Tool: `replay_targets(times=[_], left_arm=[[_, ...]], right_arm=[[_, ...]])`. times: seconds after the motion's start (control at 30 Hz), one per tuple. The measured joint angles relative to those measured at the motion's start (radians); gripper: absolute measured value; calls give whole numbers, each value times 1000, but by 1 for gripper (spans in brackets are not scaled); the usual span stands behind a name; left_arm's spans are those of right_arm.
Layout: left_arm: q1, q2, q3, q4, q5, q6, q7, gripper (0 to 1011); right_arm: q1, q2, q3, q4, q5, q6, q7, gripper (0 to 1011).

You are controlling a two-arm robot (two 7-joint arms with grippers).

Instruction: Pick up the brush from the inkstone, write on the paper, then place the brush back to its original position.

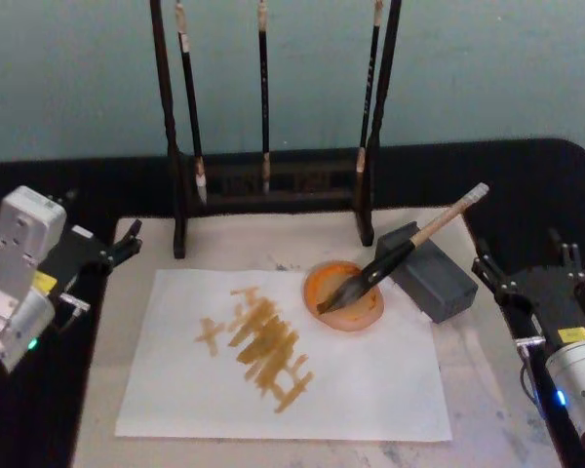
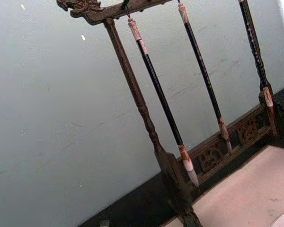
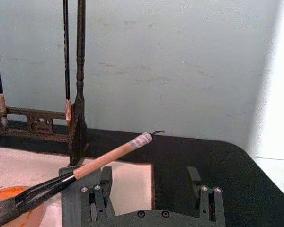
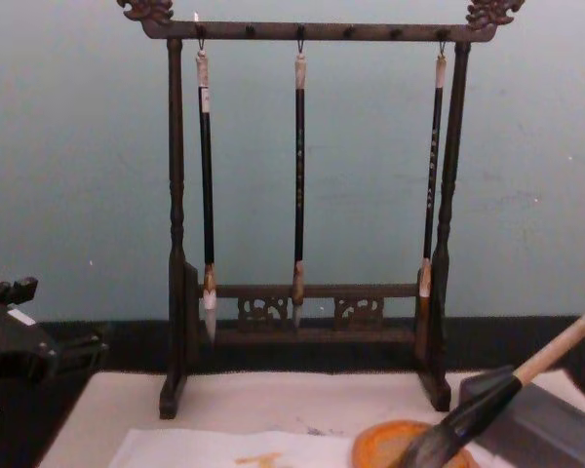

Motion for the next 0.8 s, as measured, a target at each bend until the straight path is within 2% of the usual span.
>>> replay_targets(times=[0.8], left_arm=[[0, 0, 0, 0, 0, 0, 0, 1010]], right_arm=[[2, 2, -1, -1, 1, 1, -1, 1000]])
